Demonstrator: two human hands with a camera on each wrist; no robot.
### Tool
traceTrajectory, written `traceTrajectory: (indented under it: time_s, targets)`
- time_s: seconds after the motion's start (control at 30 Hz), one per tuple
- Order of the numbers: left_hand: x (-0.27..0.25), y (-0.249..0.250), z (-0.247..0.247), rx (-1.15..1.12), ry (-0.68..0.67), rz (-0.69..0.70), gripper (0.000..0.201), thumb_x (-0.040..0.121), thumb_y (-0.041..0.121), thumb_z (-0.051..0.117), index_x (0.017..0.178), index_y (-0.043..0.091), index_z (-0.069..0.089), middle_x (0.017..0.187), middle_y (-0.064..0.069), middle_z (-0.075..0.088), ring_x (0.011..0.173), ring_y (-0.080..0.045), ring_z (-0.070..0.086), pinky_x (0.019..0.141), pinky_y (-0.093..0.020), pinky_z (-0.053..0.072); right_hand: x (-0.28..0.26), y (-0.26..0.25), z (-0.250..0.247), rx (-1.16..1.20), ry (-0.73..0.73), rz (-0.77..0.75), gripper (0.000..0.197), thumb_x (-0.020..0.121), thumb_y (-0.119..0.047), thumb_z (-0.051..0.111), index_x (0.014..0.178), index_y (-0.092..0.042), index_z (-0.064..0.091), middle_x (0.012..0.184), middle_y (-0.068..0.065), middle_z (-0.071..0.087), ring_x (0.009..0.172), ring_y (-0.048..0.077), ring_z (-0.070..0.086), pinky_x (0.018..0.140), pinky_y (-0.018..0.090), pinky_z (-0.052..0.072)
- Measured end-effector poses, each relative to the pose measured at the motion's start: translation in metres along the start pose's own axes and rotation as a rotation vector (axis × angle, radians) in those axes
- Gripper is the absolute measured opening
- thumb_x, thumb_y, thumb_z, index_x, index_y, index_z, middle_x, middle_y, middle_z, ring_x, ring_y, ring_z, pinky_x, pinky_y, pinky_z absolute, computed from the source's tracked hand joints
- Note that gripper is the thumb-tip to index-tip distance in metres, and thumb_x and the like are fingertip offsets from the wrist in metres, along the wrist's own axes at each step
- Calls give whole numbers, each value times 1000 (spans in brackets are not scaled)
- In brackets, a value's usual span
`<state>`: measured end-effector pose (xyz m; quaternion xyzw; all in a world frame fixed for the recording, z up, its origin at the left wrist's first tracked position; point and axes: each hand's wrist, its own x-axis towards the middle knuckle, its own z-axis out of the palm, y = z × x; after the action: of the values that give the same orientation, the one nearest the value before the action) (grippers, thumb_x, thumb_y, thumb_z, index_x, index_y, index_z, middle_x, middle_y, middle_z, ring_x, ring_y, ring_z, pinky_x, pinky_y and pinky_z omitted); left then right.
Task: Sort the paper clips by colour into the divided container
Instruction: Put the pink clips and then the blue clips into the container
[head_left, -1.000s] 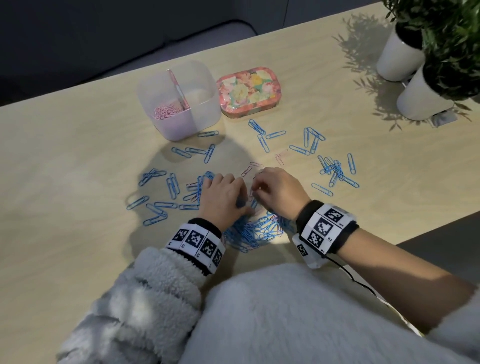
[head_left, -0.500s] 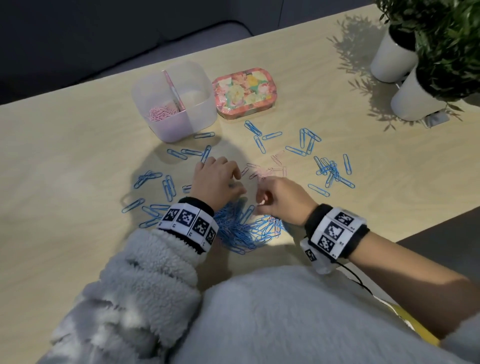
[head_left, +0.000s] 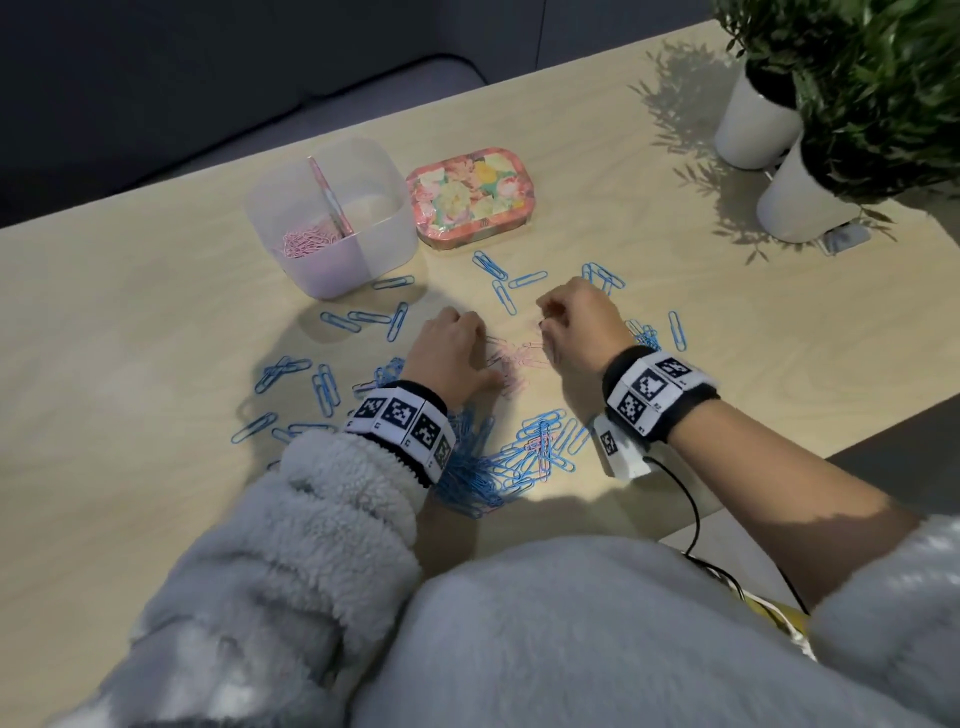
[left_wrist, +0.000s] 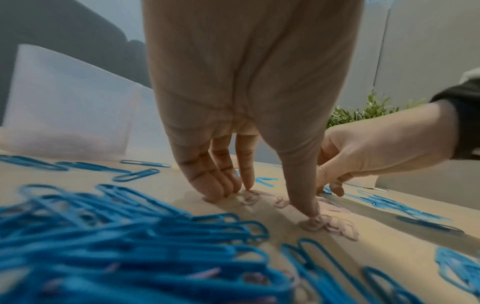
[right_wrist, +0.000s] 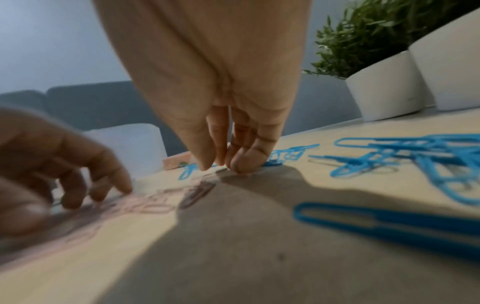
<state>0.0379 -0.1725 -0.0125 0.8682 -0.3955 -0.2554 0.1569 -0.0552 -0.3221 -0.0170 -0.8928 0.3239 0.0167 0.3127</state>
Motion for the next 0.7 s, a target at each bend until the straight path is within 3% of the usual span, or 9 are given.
traceTrajectory:
  time_s: [0.13,0.27,0.37,0.43,0.57,0.7]
  targets:
    - [2,11,7,-41,-26,60,33,80,18,66,110,8,59,108,-15,56,101,-32,56,85,-34,40,-13,-8,10,-83,-77,-135,21,84,-6,55,102,-3,67,107,19,60,103,35,57,89,37,45]
    - [-4,-1,-3,-96,-30,69,43,80,24,68,117,6,56,110,-15,55,101,-29,57,92,-37,46,-21,0,1,4,-16,-55,23,86,-18,59,103,-5,68,104,17,61,98,32,59,86,33,45]
    - [-6,-10,-7,-31,-71,72,64,67,34,78,120,8,53,114,-14,50,102,-29,53,95,-39,44,-25,4,0,-75,-139,-46,37,68,-35,77,80,-4,62,89,14,55,90,30,54,73,30,38]
    - [-6,-4,-2,0,-77,93,65,61,37,82,113,8,56,110,-15,50,98,-32,53,91,-40,45,-29,-3,5,-125,-185,-66,41,59,-39,82,72,-11,55,85,9,51,91,29,51,70,29,33]
    - [-4,8,10,-67,-39,108,61,68,26,78,121,7,54,110,-16,52,98,-31,56,86,-35,45,-31,-13,10,-161,-217,-128,46,69,-28,76,107,-5,63,105,15,55,103,31,52,86,32,39]
    - [-3,0,7,-82,-49,86,62,67,26,79,122,9,54,111,-12,54,98,-27,57,87,-34,47,-32,-4,-4,-90,-204,-49,55,63,-25,82,105,3,60,106,18,54,100,32,53,89,41,45]
